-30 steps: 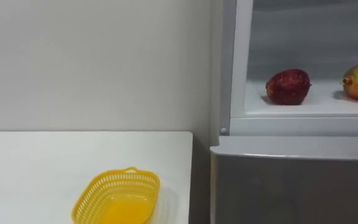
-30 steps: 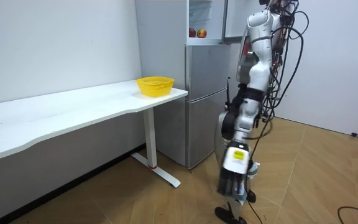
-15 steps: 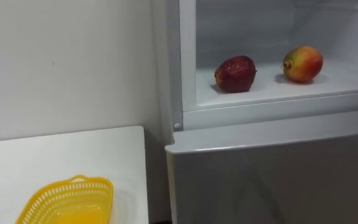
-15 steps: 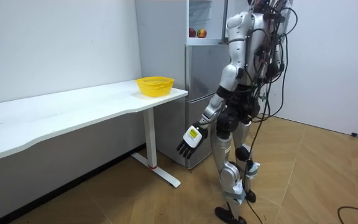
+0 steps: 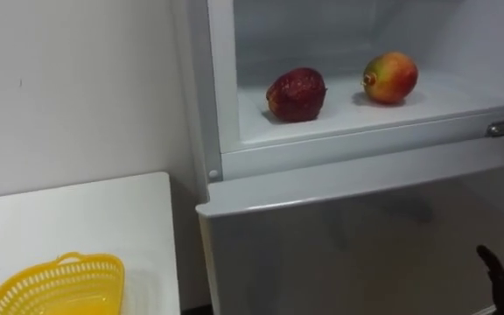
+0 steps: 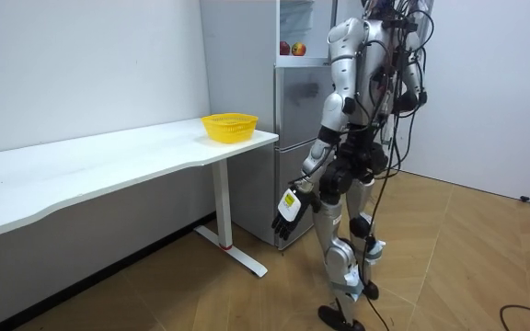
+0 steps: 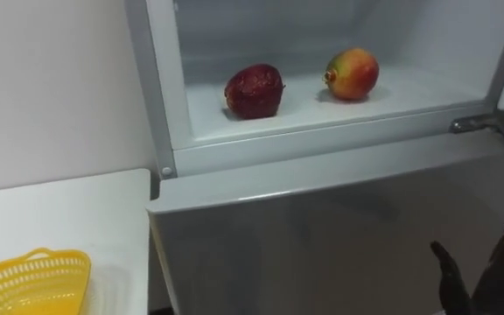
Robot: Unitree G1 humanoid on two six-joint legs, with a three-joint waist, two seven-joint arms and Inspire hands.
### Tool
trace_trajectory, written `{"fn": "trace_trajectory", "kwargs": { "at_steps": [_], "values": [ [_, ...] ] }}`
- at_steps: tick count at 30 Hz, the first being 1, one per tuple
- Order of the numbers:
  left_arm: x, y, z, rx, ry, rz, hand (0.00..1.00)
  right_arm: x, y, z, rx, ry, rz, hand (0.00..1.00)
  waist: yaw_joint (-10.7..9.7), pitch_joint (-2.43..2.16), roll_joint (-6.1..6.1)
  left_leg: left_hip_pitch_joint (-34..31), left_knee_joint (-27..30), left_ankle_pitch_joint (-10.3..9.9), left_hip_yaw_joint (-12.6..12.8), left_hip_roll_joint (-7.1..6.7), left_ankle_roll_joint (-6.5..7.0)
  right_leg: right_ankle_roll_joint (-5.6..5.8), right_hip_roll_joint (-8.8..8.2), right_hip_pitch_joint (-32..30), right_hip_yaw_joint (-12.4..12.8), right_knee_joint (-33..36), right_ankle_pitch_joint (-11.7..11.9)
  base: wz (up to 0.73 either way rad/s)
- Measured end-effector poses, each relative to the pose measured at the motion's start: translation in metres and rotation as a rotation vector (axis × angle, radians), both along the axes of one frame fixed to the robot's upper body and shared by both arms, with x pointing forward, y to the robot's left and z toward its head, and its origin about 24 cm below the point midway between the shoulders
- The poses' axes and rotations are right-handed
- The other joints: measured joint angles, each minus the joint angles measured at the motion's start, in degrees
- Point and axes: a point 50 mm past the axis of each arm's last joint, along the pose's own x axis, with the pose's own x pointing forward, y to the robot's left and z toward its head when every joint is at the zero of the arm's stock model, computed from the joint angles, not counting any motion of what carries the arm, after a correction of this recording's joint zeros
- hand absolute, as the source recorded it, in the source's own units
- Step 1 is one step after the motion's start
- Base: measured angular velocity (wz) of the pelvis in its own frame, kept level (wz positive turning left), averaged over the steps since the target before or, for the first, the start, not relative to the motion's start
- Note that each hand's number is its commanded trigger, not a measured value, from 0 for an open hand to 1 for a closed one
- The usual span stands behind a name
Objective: Retrieve from the upper fridge
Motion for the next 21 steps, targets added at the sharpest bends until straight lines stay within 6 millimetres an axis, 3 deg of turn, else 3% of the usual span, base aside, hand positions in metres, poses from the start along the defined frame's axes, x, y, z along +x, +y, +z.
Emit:
{"fn": "trace_trajectory", "kwargs": {
  "at_steps": [2,14,21],
  "values": [
    [0.003,0.001,-0.001,-0.017,0.014,-0.037,0.00,0.001,0.007,0.005,-0.012,-0.028,0.024,0.00,0.0,-0.14,0.03,-0.5,0.1,0.0,0.0,0.01,0.00,0.05,-0.03,-0.4,-0.2,0.1,0.1,0.08],
    [0.019,0.003,-0.002,-0.048,0.052,-0.142,0.00,0.018,0.047,0.022,-0.072,-0.136,0.235,0.00,1.9,0.06,-0.22,-0.6,-1.0,0.0,0.5,0.25,0.01,0.02,0.21,-1.2,-0.6,0.9,0.8,0.02],
    [0.021,0.005,-0.001,-0.042,0.053,-0.142,0.00,0.018,0.055,0.031,-0.072,-0.188,0.274,0.00,3.3,0.23,-0.84,-0.5,-1.1,0.0,0.6,0.27,0.01,0.02,0.29,-1.2,-0.6,0.7,0.8,0.00]
  ]
}}
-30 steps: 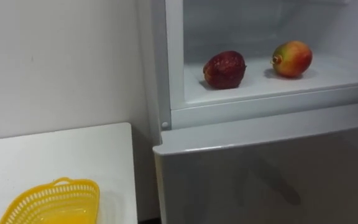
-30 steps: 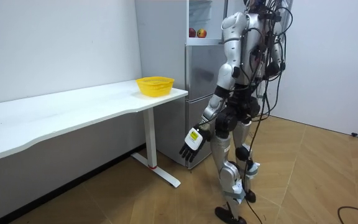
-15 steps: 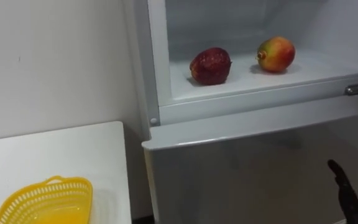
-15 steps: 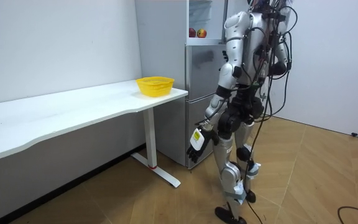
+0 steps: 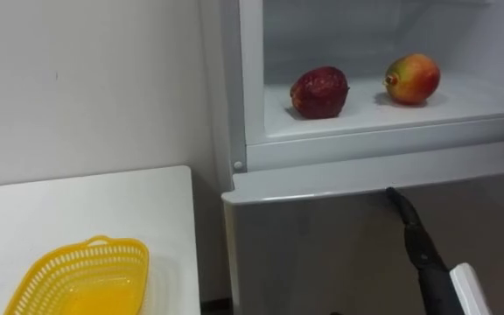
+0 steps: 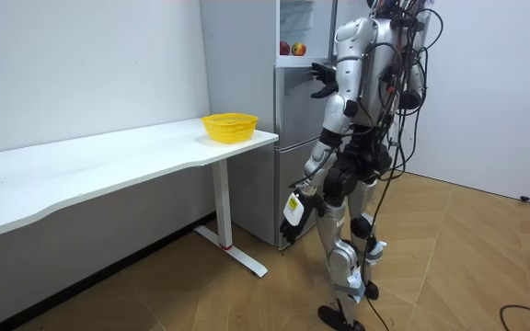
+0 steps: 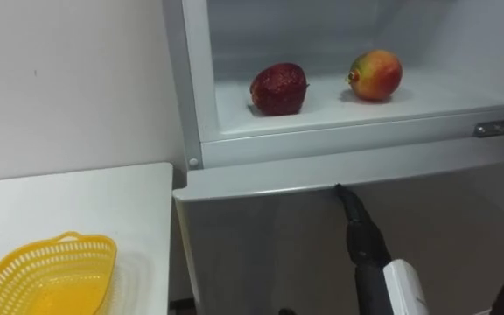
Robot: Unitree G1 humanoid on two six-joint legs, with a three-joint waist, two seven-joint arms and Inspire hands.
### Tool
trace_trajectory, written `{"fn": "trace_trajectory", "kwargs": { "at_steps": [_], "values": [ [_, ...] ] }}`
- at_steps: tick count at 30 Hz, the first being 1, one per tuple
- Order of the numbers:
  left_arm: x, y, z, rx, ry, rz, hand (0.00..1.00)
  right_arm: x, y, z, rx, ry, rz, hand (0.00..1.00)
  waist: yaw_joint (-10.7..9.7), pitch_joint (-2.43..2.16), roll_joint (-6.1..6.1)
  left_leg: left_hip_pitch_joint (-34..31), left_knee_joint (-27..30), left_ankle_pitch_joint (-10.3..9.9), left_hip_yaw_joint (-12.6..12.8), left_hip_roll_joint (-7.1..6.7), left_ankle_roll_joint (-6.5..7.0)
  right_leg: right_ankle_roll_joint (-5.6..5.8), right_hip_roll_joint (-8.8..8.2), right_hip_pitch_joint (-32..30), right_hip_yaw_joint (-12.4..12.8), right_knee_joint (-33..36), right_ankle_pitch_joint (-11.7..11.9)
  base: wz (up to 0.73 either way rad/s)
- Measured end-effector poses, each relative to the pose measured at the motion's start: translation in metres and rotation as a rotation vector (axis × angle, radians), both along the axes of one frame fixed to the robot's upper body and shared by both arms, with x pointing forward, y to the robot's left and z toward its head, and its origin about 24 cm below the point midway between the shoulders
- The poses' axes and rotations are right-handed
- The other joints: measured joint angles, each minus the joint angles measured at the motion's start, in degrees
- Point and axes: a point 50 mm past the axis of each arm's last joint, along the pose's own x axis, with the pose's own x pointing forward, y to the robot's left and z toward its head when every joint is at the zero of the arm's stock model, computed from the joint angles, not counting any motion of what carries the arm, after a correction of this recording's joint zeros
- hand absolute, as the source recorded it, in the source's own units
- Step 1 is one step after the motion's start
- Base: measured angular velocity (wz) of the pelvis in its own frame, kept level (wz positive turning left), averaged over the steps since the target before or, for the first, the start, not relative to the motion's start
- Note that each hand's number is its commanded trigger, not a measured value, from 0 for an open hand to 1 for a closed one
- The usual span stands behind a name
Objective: Retrieve from the upper fridge
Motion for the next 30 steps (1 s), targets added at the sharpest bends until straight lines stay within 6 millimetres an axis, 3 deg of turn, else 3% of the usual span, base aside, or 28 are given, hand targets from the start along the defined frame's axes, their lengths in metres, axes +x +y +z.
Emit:
{"fn": "trace_trajectory", "kwargs": {
  "at_steps": [9,16,20,27,30],
  "values": [
    [0.004,0.001,0.000,0.004,-0.005,-0.017,0.00,0.000,0.004,0.009,0.025,-0.056,-0.001,0.00,0.4,0.01,-0.41,-0.1,0.4,0.0,0.1,0.01,0.01,0.00,-0.14,0.1,-0.2,0.0,0.0,0.00],
    [0.000,0.003,0.001,0.018,0.015,-0.058,0.00,0.015,0.010,0.054,0.071,-0.320,0.026,0.00,0.3,-0.07,-1.23,0.1,0.5,0.0,-1.1,0.07,0.01,0.08,-0.15,1.7,-1.2,-1.8,0.4,0.10],
    [-0.002,0.004,0.001,0.016,0.026,-0.059,0.00,0.018,0.011,0.065,0.083,-0.385,0.036,0.00,1.4,-0.11,-1.68,0.1,0.4,0.0,-1.6,0.08,0.01,0.20,-0.19,2.5,-1.7,-2.9,0.9,0.07],
    [-0.003,0.003,0.000,0.017,0.043,-0.065,0.00,0.023,0.009,0.075,0.173,-0.430,0.037,0.00,1.7,-0.19,-2.06,0.3,0.4,0.0,-3.5,0.17,0.01,0.20,-0.38,3.4,-4.1,-3.1,0.9,0.13],
    [-0.006,-0.001,-0.001,0.015,0.057,-0.097,0.00,0.026,0.001,0.082,0.185,-0.464,0.004,0.00,1.8,0.14,-1.84,1.1,0.4,0.0,-3.5,0.17,0.01,0.20,-0.39,4.2,-4.2,-3.2,0.9,-0.01]
  ]
}}
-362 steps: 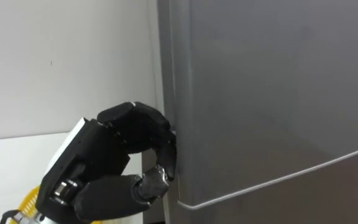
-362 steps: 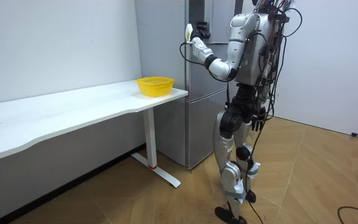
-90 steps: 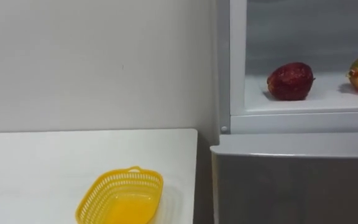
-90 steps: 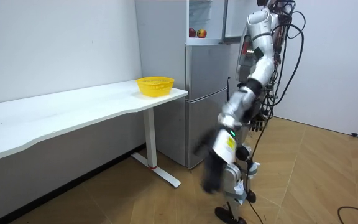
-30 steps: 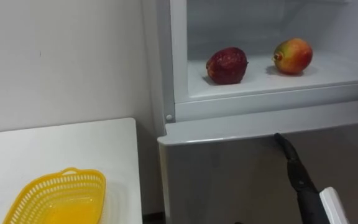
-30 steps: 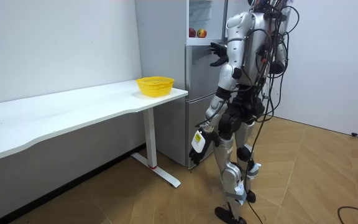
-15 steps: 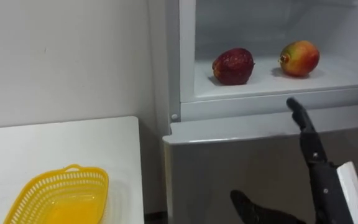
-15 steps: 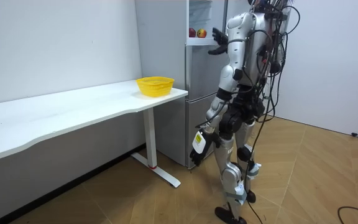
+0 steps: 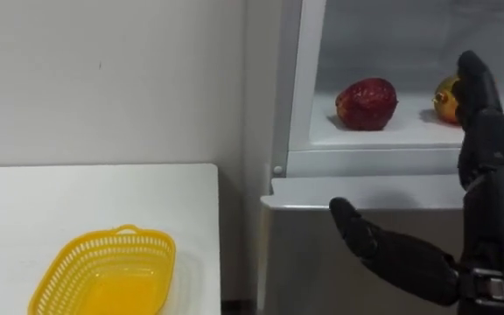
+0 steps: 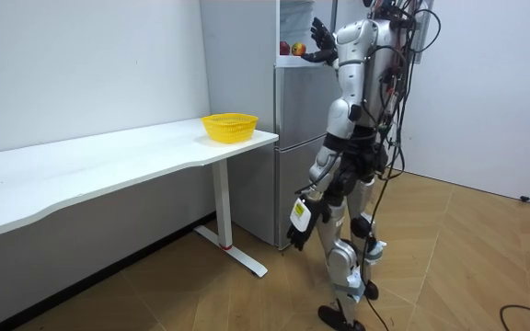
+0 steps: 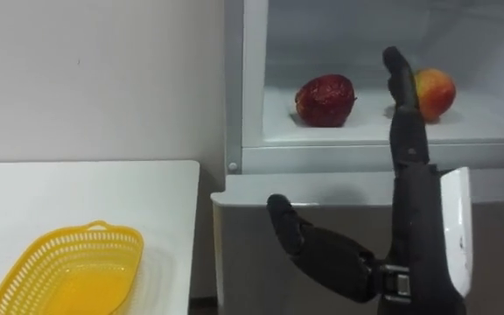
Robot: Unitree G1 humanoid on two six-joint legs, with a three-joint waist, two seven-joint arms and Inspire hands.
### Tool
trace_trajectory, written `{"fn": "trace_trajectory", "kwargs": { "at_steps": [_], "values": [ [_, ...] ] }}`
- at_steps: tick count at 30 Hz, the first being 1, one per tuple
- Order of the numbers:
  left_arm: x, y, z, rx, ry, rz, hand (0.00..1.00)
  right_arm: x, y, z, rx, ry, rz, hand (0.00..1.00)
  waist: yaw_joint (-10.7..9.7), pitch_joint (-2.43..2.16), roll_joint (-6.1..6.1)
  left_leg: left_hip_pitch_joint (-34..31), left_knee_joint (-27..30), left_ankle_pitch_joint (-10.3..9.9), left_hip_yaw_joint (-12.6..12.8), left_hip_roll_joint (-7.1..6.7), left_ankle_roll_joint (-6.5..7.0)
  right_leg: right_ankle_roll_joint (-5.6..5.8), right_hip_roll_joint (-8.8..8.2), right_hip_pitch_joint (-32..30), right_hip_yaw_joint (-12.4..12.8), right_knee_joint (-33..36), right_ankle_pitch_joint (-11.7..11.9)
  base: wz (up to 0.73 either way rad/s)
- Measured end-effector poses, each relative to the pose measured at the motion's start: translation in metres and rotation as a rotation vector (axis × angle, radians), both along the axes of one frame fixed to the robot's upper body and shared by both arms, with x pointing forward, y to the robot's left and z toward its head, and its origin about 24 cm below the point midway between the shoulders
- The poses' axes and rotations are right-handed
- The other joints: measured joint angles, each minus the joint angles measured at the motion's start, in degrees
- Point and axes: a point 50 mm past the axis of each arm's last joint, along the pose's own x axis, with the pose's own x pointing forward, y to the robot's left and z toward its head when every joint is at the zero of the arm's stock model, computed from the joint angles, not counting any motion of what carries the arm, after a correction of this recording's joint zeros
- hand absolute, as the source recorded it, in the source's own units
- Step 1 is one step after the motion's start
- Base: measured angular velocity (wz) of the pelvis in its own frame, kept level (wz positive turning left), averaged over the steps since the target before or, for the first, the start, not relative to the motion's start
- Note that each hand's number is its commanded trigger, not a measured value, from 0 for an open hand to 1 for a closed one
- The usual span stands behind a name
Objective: Retrieve from the upper fridge
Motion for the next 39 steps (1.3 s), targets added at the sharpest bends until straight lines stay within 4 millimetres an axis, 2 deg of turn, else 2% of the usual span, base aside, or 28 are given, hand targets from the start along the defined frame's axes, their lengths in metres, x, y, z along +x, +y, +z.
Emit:
{"fn": "trace_trajectory", "kwargs": {
  "at_steps": [6,13,19,31,39],
  "values": [
    [-0.005,-0.005,-0.001,-0.001,0.024,-0.026,0.00,0.003,-0.007,0.011,0.023,-0.067,-0.047,0.00,0.0,0.03,-0.21,0.0,0.0,0.0,0.1,0.11,-0.02,-0.01,0.05,-0.1,-0.7,0.0,0.0,-0.01],
    [-0.008,-0.004,-0.002,-0.003,0.068,-0.049,0.00,0.009,-0.015,0.025,0.060,-0.121,-0.049,0.00,0.7,-0.17,-1.38,-0.4,0.8,0.0,-0.6,0.23,-0.03,-0.29,-0.09,-0.1,-1.8,0.2,0.2,0.03],
    [-0.008,-0.005,-0.002,-0.016,0.084,-0.094,0.00,0.025,-0.030,0.028,0.056,-0.110,-0.094,0.00,1.2,0.09,-2.16,-0.5,1.1,0.0,-1.4,0.24,-0.08,-0.36,-0.24,0.5,-2.9,0.1,0.2,0.08],
    [-0.001,-0.002,-0.001,-0.022,0.088,-0.100,0.00,0.052,-0.038,0.036,0.064,-0.039,-0.075,0.00,1.4,0.08,-2.12,-1.1,1.2,0.0,-2.4,0.14,-0.09,-0.38,-0.53,0.6,-5.2,-0.6,0.2,0.04],
    [0.001,-0.003,-0.001,-0.028,0.090,-0.102,0.00,0.065,-0.041,0.036,0.037,0.025,-0.073,0.00,2.8,0.03,-2.16,-1.0,1.1,0.1,-2.9,0.19,-0.13,-0.38,-0.52,0.7,-6.0,-0.7,0.2,0.02]
  ]
}}
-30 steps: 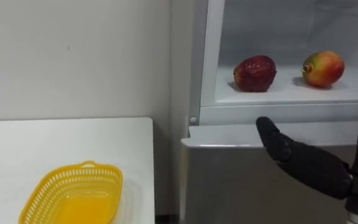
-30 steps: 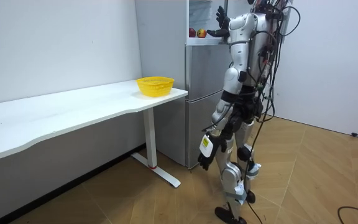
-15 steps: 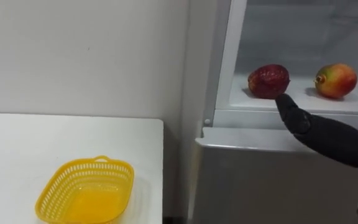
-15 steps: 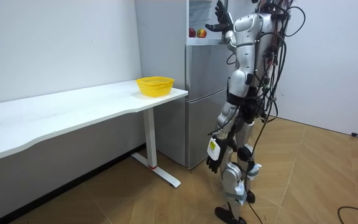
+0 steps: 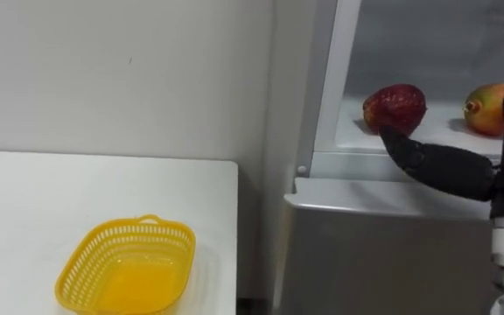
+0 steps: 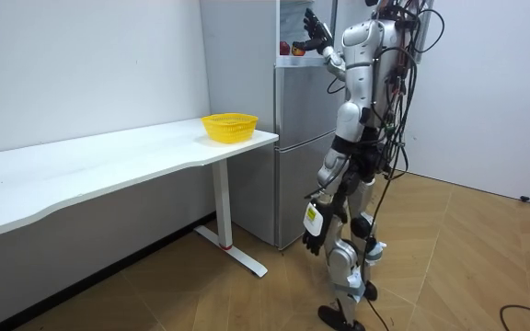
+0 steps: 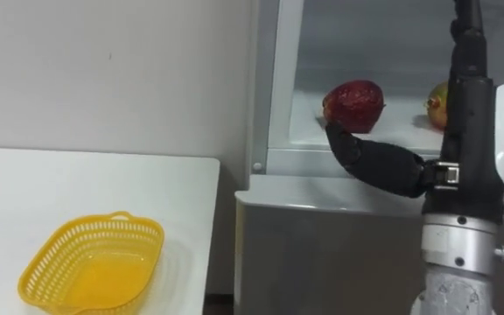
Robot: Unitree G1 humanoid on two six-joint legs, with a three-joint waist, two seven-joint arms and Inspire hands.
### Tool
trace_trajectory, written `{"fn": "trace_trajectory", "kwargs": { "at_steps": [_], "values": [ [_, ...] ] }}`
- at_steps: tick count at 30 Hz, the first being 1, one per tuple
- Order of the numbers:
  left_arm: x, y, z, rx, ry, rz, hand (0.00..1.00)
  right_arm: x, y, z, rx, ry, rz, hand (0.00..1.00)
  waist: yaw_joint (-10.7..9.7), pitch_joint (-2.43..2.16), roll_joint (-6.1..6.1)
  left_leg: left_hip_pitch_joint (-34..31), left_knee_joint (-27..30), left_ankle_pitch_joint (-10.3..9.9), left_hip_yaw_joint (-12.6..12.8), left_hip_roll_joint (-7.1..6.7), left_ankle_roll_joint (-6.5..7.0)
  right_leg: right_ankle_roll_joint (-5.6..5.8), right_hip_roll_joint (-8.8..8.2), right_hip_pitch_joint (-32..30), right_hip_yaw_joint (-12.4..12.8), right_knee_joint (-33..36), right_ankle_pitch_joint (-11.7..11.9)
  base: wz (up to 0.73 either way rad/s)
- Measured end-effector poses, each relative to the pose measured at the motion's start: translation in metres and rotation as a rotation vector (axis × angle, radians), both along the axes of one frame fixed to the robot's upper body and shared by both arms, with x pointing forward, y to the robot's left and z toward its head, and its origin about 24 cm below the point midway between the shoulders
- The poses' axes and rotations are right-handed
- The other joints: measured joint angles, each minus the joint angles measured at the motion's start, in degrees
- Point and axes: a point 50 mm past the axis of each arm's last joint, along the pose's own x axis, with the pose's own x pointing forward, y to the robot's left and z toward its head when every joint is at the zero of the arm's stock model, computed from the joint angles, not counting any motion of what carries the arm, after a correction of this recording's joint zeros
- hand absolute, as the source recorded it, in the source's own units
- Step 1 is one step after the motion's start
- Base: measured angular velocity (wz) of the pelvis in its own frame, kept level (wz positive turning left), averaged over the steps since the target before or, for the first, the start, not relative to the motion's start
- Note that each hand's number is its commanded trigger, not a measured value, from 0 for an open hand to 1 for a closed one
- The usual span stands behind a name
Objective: Retrieve from the upper fridge
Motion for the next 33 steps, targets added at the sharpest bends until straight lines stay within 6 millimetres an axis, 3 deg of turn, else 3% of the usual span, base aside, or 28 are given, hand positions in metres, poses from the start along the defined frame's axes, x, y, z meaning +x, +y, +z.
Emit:
{"fn": "trace_trajectory", "kwargs": {
  "at_steps": [4,9,18,25,33],
  "values": [
    [-0.004,0.000,0.000,-0.006,0.010,0.005,0.00,0.009,0.001,0.008,0.004,-0.015,-0.001,0.00,0.2,-0.08,-0.26,0.1,0.0,0.0,-0.9,0.00,-0.02,0.00,0.02,0.2,-0.2,0.0,0.0,0.05],
    [-0.006,0.001,0.000,-0.011,0.019,0.013,0.00,0.014,0.001,0.012,0.005,-0.014,-0.007,0.00,0.9,0.14,-0.68,0.1,0.0,0.0,-1.0,0.00,-0.05,0.00,-0.01,0.3,-0.4,0.0,0.0,0.00],
    [-0.006,0.003,0.001,0.000,0.027,0.020,0.00,0.029,-0.011,-0.002,-0.012,0.082,-0.056,0.00,1.7,0.58,-1.84,-0.5,0.2,0.2,-1.5,-0.24,-0.05,-0.01,-0.27,0.3,-0.9,0.0,0.0,0.02],
    [-0.004,0.005,0.001,0.013,0.037,0.006,0.00,0.036,-0.013,0.002,-0.016,0.099,-0.076,0.00,1.7,0.43,-2.06,-1.0,1.0,0.2,-2.0,-0.39,-0.01,-0.01,-0.39,0.2,-0.9,0.0,0.0,0.01],
    [-0.003,0.005,0.001,0.020,0.047,0.007,0.00,0.048,-0.028,-0.011,0.000,0.197,-0.115,0.00,1.7,0.36,-2.09,-1.3,1.1,0.2,-2.5,-0.40,-0.02,-0.02,-0.41,0.3,-1.1,0.1,0.0,0.01]
  ]
}}
